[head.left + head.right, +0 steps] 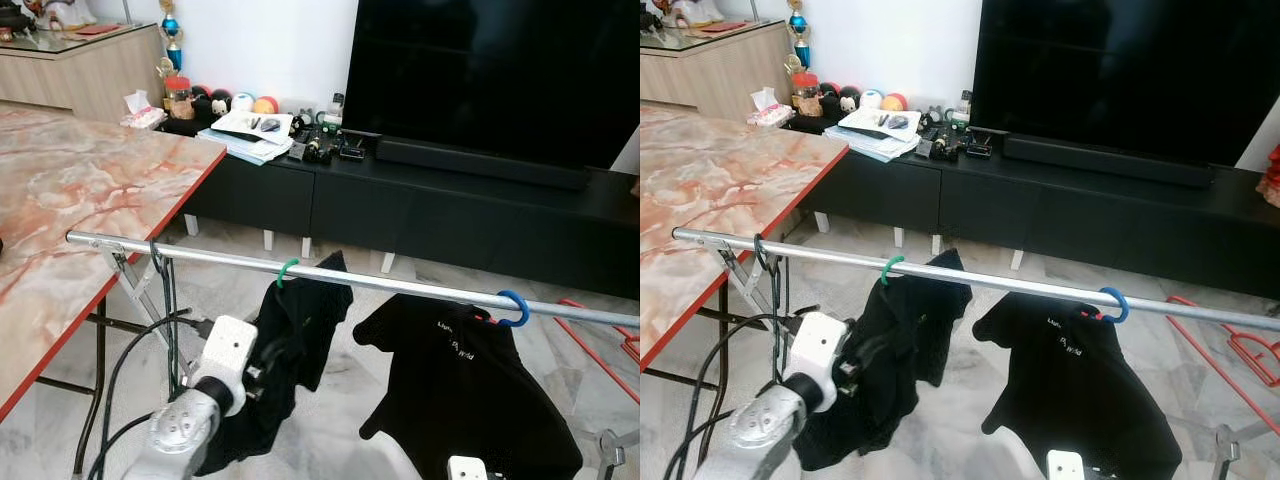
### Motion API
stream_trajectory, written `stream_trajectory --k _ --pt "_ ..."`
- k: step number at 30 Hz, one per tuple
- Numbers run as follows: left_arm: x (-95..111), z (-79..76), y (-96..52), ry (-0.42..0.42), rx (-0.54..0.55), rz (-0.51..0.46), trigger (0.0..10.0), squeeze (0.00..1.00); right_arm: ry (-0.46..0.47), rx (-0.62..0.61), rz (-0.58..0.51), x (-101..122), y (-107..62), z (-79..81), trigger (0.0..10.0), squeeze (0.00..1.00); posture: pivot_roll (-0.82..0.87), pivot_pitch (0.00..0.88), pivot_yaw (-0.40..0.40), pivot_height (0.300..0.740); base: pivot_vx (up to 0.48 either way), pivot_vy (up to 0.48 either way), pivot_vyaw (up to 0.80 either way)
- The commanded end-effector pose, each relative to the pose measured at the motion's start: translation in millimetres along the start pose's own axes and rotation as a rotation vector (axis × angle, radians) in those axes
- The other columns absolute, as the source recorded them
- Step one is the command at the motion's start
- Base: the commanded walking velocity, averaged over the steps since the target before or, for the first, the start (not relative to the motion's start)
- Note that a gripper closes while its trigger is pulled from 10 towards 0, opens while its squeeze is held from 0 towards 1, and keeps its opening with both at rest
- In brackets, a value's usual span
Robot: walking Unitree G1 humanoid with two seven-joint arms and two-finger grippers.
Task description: Hang hanger
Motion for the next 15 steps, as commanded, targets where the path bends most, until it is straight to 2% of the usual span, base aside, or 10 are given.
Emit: stream_trajectory --k 1,4,6,8,10,11,13,14,15 --pt "3 2.3 2.5 -0.002 0.028 -0.01 10.0 0.0 0.03 -0.003 -0.013 2 -0.1 -1.6 10.0 0.0 0.17 0.0 -0.077 0.74 0.0 0.0 0.0" --pt "2 6.6 1.4 -0.012 0.055 -0.005 10.0 0.0 0.033 -0.001 -0.02 3 -0.1 -1.4 10.0 0.0 0.17 0.0 -0.077 0.74 0.0 0.0 0.0" --pt "-8 17.6 -2.6 0.009 0.105 0.022 10.0 0.0 0.049 -0.007 -0.039 4 -0.3 -1.6 10.0 0.0 0.17 0.0 -0.076 0.74 0.0 0.0 0.0" --pt "-27 30.7 -10.5 0.047 0.155 0.076 10.0 0.0 0.078 -0.023 -0.076 8 -0.8 -3.0 10.0 0.0 0.18 0.0 -0.08 0.74 0.0 0.0 0.0" --pt "-56 43.5 -21.9 0.058 0.209 0.166 10.0 0.0 0.117 -0.035 -0.11 11 -1.5 -3.9 10.0 0.0 0.17 0.0 -0.076 0.74 0.0 0.0 0.0" --pt "-56 43.5 -21.9 0.058 0.209 0.166 10.0 0.0 0.117 -0.035 -0.11 11 -1.5 -3.9 10.0 0.0 0.17 0.0 -0.076 0.74 0.0 0.0 0.0" --pt "-88 51.7 -35.2 0.065 0.246 0.272 10.0 0.0 0.146 -0.04 -0.141 13 -2.3 -4.2 10.0 0.0 0.16 0.0 -0.07 0.74 0.0 0.0 0.0" --pt "-88 51.7 -35.2 0.065 0.246 0.272 10.0 0.0 0.146 -0.04 -0.141 13 -2.3 -4.2 10.0 0.0 0.16 0.0 -0.07 0.74 0.0 0.0 0.0" --pt "-102 53.3 -41.0 0.062 0.254 0.318 10.0 0.0 0.15 -0.044 -0.155 14 -2.7 -4.5 10.0 0.0 0.16 0.0 -0.07 0.74 0.0 0.0 0.0"
Point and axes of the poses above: a point about 5 cm out from each wrist's last joint towards the gripper, its own y axis pointing out of the wrist towards the gripper, its own x axis along the axis of the wrist's last joint, z = x × y, the point moved 4 cm from there along y, pointing out of the wrist towards the gripper, and after that the axes turned 8 degrees about y, right-handed, at the moved point
